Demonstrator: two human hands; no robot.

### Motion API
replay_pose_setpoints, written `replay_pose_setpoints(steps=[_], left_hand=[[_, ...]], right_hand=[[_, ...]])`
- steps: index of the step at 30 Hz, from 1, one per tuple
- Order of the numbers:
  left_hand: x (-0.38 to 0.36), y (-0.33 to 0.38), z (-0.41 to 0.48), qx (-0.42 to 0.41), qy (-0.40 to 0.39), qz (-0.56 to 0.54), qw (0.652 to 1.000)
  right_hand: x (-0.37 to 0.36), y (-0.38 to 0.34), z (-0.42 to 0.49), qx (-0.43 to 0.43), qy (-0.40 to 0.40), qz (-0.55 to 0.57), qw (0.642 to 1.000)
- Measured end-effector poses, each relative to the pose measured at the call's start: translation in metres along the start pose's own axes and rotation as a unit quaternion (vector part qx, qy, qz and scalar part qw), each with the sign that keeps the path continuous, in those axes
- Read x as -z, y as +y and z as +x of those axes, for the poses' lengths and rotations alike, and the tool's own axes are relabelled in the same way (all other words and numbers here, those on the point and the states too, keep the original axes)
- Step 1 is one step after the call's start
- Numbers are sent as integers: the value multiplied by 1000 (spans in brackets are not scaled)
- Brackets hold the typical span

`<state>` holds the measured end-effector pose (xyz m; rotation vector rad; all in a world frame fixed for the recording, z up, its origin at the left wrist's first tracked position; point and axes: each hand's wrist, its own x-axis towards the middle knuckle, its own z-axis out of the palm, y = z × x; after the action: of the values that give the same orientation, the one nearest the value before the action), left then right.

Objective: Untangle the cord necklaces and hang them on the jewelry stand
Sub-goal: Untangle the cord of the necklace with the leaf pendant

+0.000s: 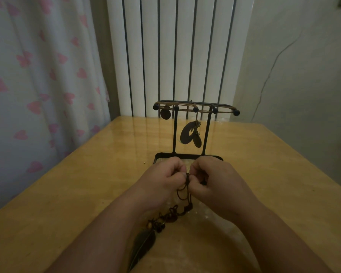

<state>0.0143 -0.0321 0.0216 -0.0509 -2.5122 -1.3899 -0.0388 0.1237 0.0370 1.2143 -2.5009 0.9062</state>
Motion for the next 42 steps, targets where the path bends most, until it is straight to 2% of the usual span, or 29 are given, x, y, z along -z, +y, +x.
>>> replay_pose_setpoints(steps=[17, 23, 34, 42], left_hand=[[-1, 4, 0, -8, -19, -22, 1000], [-2, 1, 0, 25, -37, -87, 995], [-1, 3, -1, 15, -34, -178, 983], [1, 2, -1, 7, -9, -149, 989]], right_hand=[[1, -3, 0, 14, -13, -25, 999], [-5, -1, -1, 9, 1, 9, 1000], [-17, -2, 1, 16, 73, 105, 992], [-14, 4, 2, -1, 63, 124, 990]])
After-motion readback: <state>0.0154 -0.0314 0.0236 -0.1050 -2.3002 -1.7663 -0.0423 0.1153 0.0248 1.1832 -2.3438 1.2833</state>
